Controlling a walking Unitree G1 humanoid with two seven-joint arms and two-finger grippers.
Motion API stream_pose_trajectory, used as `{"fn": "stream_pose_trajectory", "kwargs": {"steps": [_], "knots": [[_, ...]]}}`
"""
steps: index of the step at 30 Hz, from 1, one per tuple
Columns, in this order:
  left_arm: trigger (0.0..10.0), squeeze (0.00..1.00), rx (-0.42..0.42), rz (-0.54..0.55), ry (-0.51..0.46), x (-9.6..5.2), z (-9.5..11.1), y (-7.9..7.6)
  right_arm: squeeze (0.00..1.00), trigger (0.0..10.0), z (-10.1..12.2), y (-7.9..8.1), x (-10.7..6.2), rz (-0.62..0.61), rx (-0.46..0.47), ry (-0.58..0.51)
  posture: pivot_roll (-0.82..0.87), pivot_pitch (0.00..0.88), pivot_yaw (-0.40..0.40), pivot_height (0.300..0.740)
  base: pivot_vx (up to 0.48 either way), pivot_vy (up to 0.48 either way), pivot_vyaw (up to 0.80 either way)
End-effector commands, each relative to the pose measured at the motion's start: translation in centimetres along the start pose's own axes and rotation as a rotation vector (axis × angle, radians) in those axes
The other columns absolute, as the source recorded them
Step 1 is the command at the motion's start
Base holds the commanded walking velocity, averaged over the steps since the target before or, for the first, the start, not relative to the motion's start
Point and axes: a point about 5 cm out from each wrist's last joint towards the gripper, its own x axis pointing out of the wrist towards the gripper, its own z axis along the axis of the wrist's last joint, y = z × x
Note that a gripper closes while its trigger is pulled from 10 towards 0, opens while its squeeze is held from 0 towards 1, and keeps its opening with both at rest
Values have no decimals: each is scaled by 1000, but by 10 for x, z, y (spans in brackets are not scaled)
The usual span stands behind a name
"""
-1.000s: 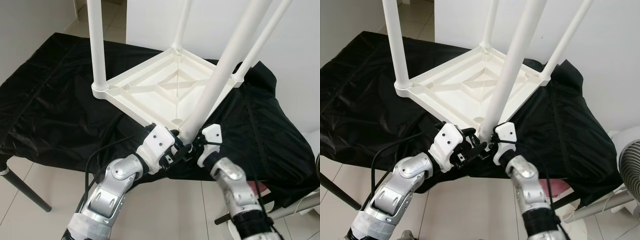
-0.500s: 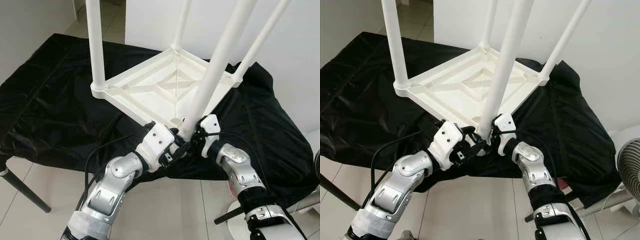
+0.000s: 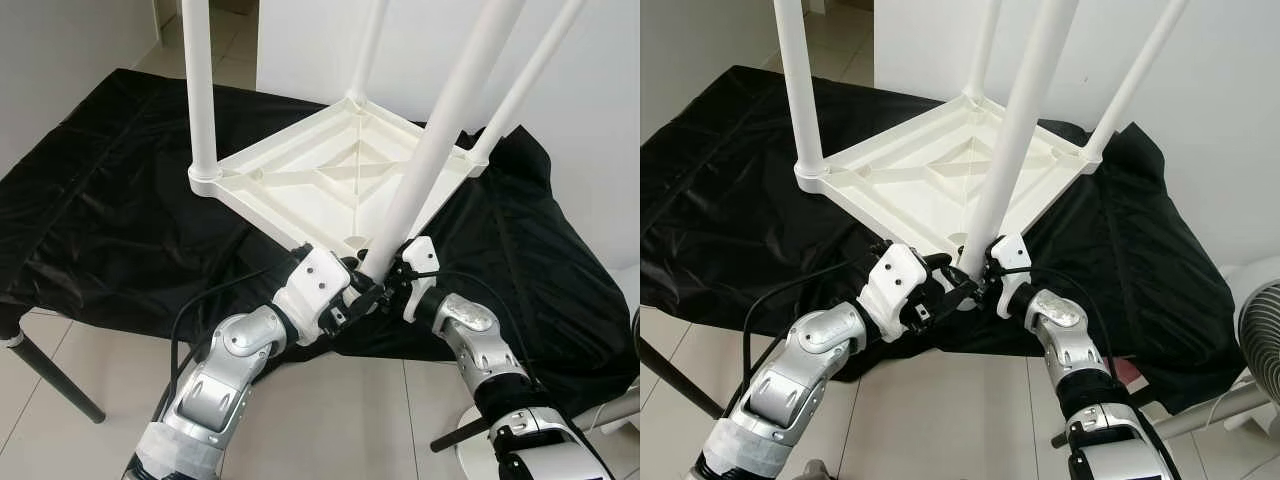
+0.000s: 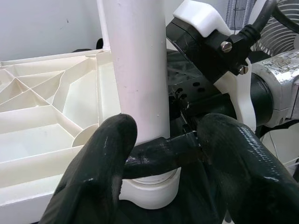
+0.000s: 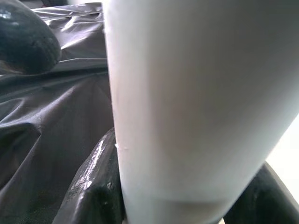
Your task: Building children table
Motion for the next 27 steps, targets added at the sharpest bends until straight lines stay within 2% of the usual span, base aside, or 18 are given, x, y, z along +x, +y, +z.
{"fn": "stream_pose_trajectory", "kwargs": {"steps": [1,4,7,11,14,16,19,21,24,27], "knots": [[10000,0,-2,19,7,2,-3,-2,0,10000,-4,-7,-8,-50,-1,17,69,30,-131,740,0,0,0],[10000,0,0,11,9,2,-3,-4,0,10000,-5,-7,-11,-106,28,-5,67,26,-129,740,0,0,0],[10000,0,-1,7,9,2,-3,-4,0,10000,-8,-6,-12,-156,-5,21,64,25,-129,740,0,0,0],[10000,0,-2,-2,9,3,-4,-6,0,10000,-16,3,-14,-242,50,9,59,23,-127,740,0,0,0],[10000,0,-2,-3,9,3,-4,-6,0,10000,-17,5,-14,-261,48,8,57,24,-126,740,0,0,0],[10000,0,-2,-5,8,3,-4,-6,0,10000,-21,8,-15,-329,39,25,55,21,-126,740,0,0,0],[10000,0,-2,-7,8,3,-3,-6,0,10000,-23,9,-16,-363,31,38,55,21,-126,740,0,0,0],[10000,0,-2,-9,7,3,-3,-6,0,10000,-26,14,-17,-402,50,42,54,20,-125,740,0,0,0],[10000,0,-3,-15,6,4,-4,-8,0,10000,-34,30,-17,-481,115,44,52,19,-126,740,0,0,0],[10000,0,-4,-17,6,5,-4,-9,0,10000,-34,37,-13,-517,144,34,52,19,-126,740,0,0,0]]}}
